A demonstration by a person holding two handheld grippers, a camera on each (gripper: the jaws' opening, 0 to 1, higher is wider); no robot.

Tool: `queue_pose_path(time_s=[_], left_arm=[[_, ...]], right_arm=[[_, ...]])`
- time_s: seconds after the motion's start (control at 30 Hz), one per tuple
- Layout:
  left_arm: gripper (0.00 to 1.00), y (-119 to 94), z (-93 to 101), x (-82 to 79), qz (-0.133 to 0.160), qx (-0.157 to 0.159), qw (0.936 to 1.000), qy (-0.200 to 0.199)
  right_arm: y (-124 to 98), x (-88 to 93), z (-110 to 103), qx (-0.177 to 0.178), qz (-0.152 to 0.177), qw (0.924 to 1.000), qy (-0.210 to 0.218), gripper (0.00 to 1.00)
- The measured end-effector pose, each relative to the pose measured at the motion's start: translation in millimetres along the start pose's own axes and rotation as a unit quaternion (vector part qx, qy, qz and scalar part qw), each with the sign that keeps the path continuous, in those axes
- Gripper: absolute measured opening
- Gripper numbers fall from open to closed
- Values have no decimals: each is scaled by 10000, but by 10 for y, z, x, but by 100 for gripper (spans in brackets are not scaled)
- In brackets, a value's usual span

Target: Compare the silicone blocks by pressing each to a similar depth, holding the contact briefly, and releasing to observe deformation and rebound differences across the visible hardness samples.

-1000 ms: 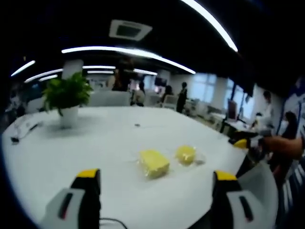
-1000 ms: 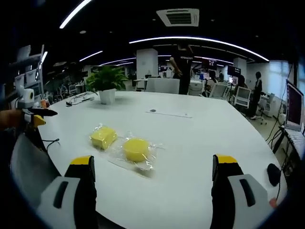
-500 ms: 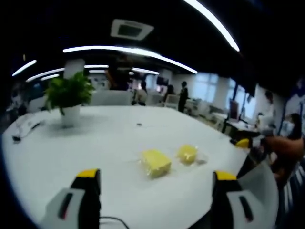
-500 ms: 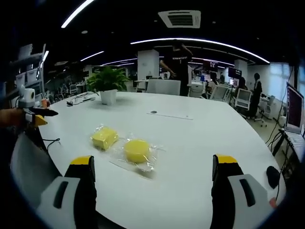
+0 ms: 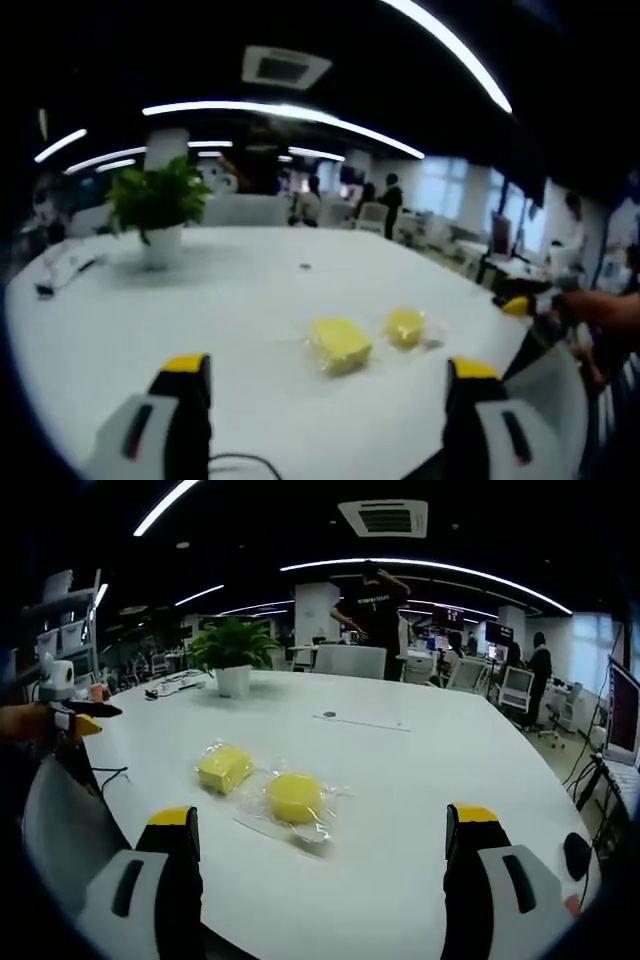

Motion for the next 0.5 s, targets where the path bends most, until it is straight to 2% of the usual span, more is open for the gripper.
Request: queue_pose_path(time_s=[0.5], left_arm=[[100,-12,4,1,-47,-24,10000,-8]], right_arm=[[38,-39,82,114,-127,9998,40,96]])
Point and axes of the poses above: the point that each gripper's makers call its tool centre point, and the gripper's own axes: y roughly forward along the fingers, z roughly to its right, x roughly out of its underside, the point moved 10 cm from there along -y, roughly backward along the fingers, and after that the axes turned 8 degrees about y, right-handed, at the moved point
